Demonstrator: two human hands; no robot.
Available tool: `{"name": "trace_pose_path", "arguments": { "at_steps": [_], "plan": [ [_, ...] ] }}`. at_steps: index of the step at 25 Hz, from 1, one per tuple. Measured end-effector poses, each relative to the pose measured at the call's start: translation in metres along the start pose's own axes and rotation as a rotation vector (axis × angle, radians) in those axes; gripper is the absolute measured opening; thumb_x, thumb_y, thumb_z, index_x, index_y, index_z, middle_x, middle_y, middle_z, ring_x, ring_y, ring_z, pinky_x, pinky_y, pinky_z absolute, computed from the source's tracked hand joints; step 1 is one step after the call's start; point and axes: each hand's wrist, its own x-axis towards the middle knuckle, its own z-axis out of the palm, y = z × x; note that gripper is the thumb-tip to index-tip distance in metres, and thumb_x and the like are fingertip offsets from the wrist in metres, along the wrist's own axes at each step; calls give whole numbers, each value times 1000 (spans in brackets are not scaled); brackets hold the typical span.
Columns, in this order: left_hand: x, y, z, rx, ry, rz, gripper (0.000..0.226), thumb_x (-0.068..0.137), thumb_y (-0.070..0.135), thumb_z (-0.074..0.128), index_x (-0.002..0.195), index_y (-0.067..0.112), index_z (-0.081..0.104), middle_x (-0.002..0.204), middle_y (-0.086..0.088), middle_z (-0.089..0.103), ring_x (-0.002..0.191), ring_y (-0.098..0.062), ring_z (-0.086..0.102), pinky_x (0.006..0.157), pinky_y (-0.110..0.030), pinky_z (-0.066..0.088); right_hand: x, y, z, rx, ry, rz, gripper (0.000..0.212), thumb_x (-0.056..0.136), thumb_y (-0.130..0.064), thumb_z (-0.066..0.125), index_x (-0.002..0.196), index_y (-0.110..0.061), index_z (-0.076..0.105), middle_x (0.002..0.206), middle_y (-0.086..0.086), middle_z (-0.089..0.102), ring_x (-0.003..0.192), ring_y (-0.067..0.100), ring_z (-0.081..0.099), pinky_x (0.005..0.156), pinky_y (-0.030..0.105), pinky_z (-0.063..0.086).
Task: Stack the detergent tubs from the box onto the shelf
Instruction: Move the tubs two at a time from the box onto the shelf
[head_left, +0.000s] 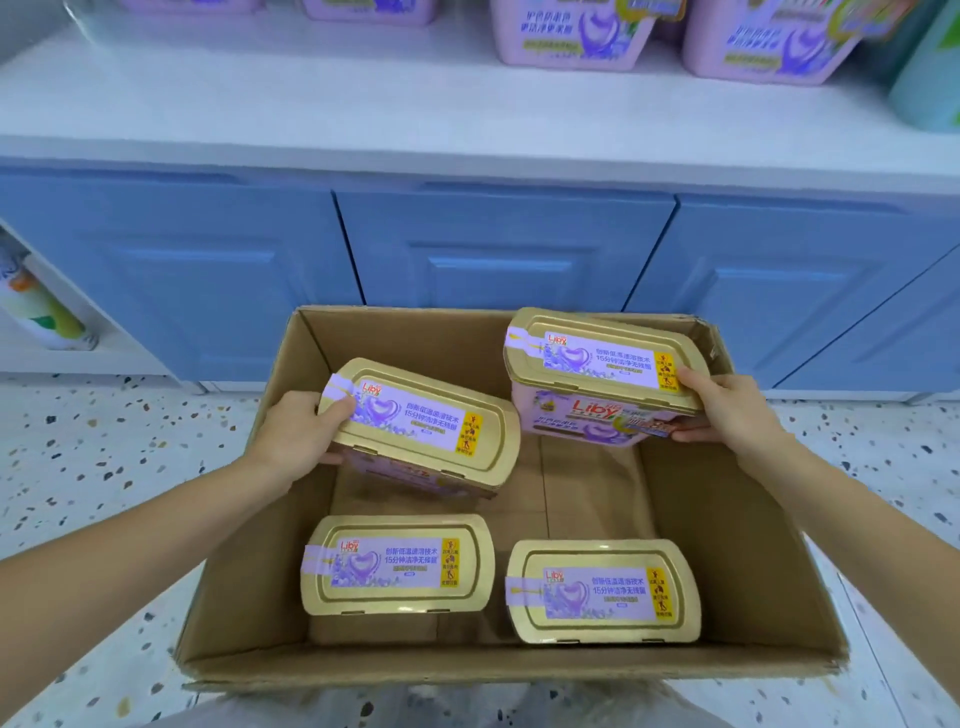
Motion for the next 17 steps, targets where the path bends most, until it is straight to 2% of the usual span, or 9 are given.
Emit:
{"name": "trace_pose_path", "arguments": {
  "at_steps": [3, 6, 8, 12, 15, 17],
  "plan": [
    [-27, 40, -35, -28, 1, 55, 27, 91, 28, 52, 79, 6, 64, 80, -10, 67, 71, -24, 65, 53, -26, 57, -23, -56, -30, 17, 39, -98, 33, 89, -29, 55, 71, -2, 57, 62, 17, 63, 35, 14, 61, 43, 27, 55],
    [-46, 89, -77, -85, 71, 125, 28, 91, 25, 53, 71, 7, 62, 52, -3, 68, 46, -18, 65, 43, -23, 53, -44, -116, -58, 37, 63, -209, 31, 89, -26, 53, 67, -4, 57, 39, 4, 62, 33, 13, 60, 38, 26, 54],
    [-51, 122, -102, -104, 112, 187, 30, 91, 24, 51, 68, 7, 60, 40, 1, 64, 37, -11, 63, 38, -21, 50, -52, -154, -74, 48, 74, -276, 28, 88, -24, 52, 68, -5, 56, 34, 0, 59, 31, 12, 59, 35, 25, 52],
    [-48, 185, -143, -134, 173, 271, 30, 91, 24, 49, 71, 4, 58, 38, -2, 62, 34, -12, 61, 34, -20, 47, -50, -219, -93, 38, 117, -349, 23, 87, -23, 55, 72, -6, 54, 31, 0, 56, 28, 14, 57, 32, 28, 51],
    [-36, 226, -162, -162, 211, 300, 29, 90, 25, 50, 72, 2, 56, 50, -13, 65, 32, -15, 61, 33, -23, 50, -41, -254, -97, 25, 145, -397, 21, 86, -24, 56, 76, -6, 55, 30, 0, 55, 26, 15, 56, 29, 27, 49],
    [-24, 244, -166, -175, 231, 306, 28, 89, 24, 51, 71, 2, 54, 43, -12, 63, 30, -17, 60, 32, -24, 50, -31, -267, -95, 18, 156, -404, 21, 86, -25, 55, 78, -6, 56, 29, 0, 55, 25, 14, 55, 28, 26, 47]
  ]
}}
